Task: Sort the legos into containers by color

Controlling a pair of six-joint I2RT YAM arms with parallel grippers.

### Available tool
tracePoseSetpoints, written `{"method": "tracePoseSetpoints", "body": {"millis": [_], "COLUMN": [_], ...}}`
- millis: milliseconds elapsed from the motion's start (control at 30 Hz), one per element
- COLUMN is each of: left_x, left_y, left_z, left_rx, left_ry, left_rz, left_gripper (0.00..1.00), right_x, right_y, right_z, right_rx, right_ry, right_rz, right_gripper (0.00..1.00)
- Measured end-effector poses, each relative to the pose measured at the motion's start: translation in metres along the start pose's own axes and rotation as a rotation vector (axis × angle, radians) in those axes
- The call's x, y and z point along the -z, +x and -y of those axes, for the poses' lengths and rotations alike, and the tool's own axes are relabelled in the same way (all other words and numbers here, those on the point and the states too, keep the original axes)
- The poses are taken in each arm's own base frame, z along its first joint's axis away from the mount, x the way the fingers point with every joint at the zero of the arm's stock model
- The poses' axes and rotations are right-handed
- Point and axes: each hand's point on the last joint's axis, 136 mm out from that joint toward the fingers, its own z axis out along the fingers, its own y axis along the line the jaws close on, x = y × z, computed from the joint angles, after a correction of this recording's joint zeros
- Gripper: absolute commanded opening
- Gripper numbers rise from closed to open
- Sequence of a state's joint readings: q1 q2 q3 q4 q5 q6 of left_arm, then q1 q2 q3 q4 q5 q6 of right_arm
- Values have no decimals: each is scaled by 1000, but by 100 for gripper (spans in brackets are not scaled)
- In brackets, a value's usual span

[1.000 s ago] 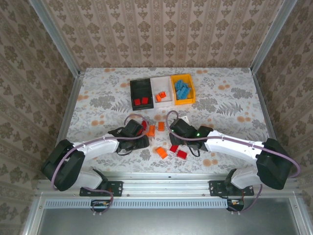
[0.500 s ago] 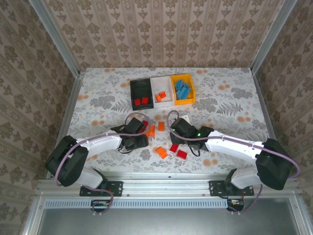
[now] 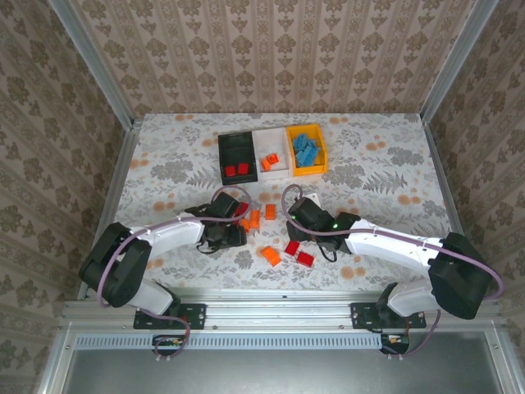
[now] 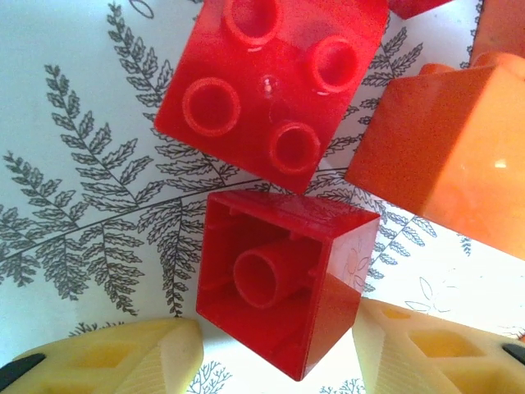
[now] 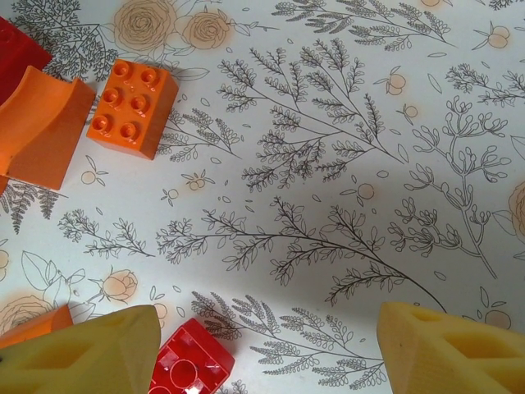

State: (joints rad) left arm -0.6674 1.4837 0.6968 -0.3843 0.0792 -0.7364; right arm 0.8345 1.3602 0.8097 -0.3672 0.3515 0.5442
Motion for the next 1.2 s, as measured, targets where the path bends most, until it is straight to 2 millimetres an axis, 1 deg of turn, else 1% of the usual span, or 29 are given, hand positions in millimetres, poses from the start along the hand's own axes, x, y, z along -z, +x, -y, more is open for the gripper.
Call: {"method": "tracePoseSetpoints", "body": {"millis": [100, 267, 433, 733, 833, 1033, 1200], "left_x": [1, 4, 4, 2, 1, -1, -2], "left_y": [0, -2, -4, -6, -8, -20, -26], "left_z": [1, 5, 6, 4, 5, 7, 5], "left_rx": [-19, -48, -77, -80, -95, -135, -146], "left_ry": [15, 37, 15, -30, -44, -81, -95], "left_rz": [-9, -25, -54, -97, -109, -120, -109], "left_gripper": [63, 65, 65, 64, 62, 58, 52], "right_x": [1, 5, 6, 6, 6, 7, 8], "right_y": [-1, -4, -5, -5, -5, -5, -2], "right_z": [-1, -2, -2, -2, -2, -2, 1], "right_rx": [1, 1, -3, -3, -3, -5, -7], "right_ry": [-6, -19, -25, -26, -26, -29, -28], "right_rz": [3, 13, 17, 16, 17, 19, 19], "right_gripper": [72, 71, 71, 71, 71, 71, 70]}}
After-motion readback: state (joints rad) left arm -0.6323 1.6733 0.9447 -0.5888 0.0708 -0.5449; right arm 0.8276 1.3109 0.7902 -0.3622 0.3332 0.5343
